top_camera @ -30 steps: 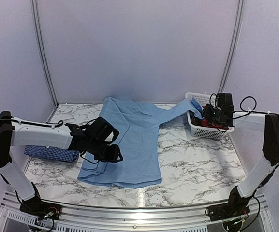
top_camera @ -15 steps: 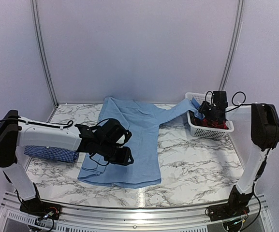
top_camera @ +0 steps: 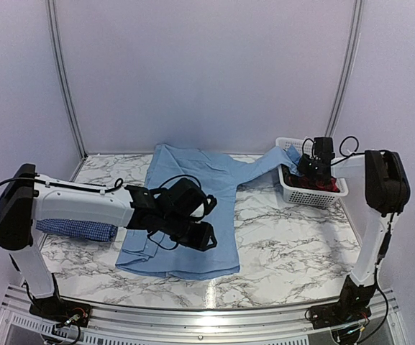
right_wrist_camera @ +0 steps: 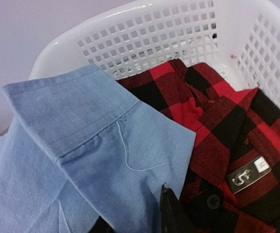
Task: Fold and stack the long sleeve shirts
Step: Pick up the 1/3-folded shirt from the center of the board.
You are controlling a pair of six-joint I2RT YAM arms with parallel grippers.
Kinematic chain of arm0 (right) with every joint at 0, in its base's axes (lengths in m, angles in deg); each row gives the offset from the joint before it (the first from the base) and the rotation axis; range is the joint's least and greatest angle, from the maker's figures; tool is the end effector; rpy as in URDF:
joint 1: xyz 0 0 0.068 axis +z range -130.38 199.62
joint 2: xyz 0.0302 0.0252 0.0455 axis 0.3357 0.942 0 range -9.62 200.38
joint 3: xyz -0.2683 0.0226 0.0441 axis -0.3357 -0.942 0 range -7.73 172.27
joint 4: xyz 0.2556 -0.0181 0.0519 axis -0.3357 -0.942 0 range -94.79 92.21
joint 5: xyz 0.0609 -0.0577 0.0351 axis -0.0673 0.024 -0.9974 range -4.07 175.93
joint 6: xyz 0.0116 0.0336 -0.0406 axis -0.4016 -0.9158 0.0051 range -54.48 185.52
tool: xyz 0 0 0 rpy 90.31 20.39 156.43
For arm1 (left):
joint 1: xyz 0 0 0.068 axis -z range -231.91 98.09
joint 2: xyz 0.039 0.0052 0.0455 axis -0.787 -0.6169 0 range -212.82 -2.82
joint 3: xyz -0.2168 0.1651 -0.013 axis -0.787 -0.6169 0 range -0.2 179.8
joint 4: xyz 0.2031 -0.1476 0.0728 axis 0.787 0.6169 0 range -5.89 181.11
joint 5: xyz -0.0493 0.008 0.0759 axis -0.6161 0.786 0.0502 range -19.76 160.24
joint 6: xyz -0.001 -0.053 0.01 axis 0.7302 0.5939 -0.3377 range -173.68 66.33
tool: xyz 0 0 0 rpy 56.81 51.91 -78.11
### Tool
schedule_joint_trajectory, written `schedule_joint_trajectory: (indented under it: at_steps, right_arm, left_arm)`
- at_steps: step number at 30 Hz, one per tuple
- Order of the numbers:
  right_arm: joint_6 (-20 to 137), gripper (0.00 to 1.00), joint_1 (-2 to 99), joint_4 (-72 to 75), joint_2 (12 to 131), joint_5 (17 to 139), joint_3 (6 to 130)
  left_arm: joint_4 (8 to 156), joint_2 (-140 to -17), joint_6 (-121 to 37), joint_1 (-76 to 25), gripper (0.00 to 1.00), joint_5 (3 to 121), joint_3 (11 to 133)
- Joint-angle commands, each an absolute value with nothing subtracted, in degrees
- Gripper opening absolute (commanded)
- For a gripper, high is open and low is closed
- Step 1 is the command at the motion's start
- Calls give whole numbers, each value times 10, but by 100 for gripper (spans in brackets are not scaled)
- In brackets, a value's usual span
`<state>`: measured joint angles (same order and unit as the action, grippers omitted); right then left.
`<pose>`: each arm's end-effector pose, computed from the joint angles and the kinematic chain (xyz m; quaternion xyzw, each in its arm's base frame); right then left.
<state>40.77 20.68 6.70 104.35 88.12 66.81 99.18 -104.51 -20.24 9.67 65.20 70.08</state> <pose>0.4444 0.0068 0.1827 0.1906 0.8659 0.0867 0.4542 0.1825 -0.3436 0.2162 0.2414 0.8961 -0.3006 0.2200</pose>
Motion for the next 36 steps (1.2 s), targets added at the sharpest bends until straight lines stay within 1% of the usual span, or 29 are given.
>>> schedule_joint_trajectory:
  at_steps: [1,4,6,10,16,23,26,32,36]
  right_arm:
    - [430,17,204,69,1013,908,695]
    - [445,9,204,67,992,916,698]
    - [454,0,203,64,987,911,705]
    - [462,0,207,49,975,897,722]
    - [492,0,239,52,923,916,727]
    - [490,0,270,51,875,906,736]
    - [486,0,277,46,859,900,749]
    - [476,0,288,41,836,879,767]
    - [476,0,291,40,827,877,767]
  left_arm:
    - [1023,-1080,-229,122,34,658,746]
    - [1030,-1104,-231,138,34,661,768]
    - [1032,-1118,-230,149,34,665,781]
    - [1046,-1148,-230,168,34,672,818]
    - [1081,-1204,-235,191,36,687,878]
    - [1127,-1288,-216,198,37,745,970]
    - [1142,-1311,-212,203,37,762,991]
    - [1165,-1326,-197,205,30,812,1006]
    - [1166,-1324,-204,207,18,806,1006]
